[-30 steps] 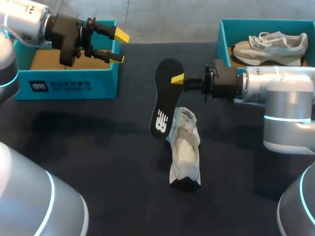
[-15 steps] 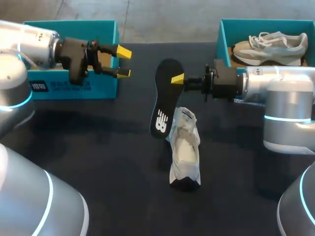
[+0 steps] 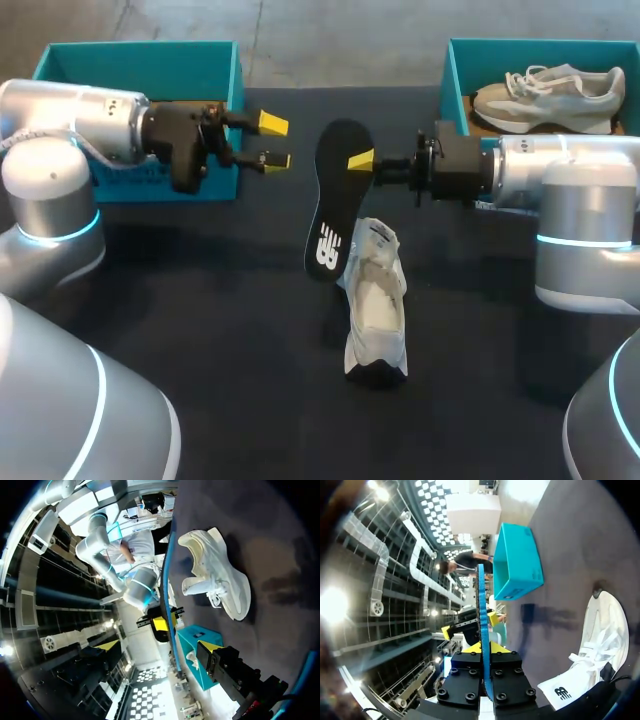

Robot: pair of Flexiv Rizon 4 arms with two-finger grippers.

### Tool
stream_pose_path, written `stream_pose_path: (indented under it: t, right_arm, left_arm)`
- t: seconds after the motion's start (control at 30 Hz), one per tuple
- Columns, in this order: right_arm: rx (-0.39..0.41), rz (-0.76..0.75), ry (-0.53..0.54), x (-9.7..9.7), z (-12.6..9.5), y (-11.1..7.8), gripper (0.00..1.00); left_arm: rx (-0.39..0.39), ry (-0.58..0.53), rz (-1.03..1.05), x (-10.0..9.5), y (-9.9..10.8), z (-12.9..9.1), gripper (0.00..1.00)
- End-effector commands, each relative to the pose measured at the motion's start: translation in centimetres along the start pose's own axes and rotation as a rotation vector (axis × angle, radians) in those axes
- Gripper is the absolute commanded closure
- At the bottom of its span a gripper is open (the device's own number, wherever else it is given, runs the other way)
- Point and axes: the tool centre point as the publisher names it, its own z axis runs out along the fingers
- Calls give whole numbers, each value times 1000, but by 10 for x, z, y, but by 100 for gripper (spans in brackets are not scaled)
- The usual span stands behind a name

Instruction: Take the shoe out of the shoebox, open the shoe tongue, remove and reinsert the insole, then place the shoe into the shoebox

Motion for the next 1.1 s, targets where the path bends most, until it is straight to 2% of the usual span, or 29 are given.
stream_pose_path:
  t: [0.03, 0.47, 0.53, 0.7, 0.77, 0.83, 1.0, 1.03, 1.1]
  right_arm:
    - [-3, 0, -1, 0, 1, -1, 100]
    - [-3, 0, -1, 0, 1, -1, 100]
    - [-3, 0, -1, 0, 1, -1, 100]
    - [-3, 0, -1, 0, 1, -1, 100]
    - [-3, 0, -1, 0, 1, -1, 100]
    - [-3, 0, -1, 0, 1, -1, 100]
    - [-3, 0, -1, 0, 1, -1, 100]
    - [-3, 0, -1, 0, 1, -1, 100]
    - [-3, 0, -1, 0, 1, -1, 100]
  left_arm:
    - [0, 4, 8, 2, -2, 8, 0]
    - [-35, -10, 21, 14, -13, 16, 0]
    - [-39, -17, 25, 16, -13, 17, 4]
    - [-33, -25, 29, 15, -11, 25, 24]
    - [-24, -21, 30, 16, -10, 29, 25]
    - [-22, -26, 21, 17, -9, 32, 35]
    - [-11, -37, 5, 19, -9, 42, 40]
    - [-11, -38, 4, 19, -9, 45, 49]
    - [-10, -43, -4, 20, -8, 49, 52]
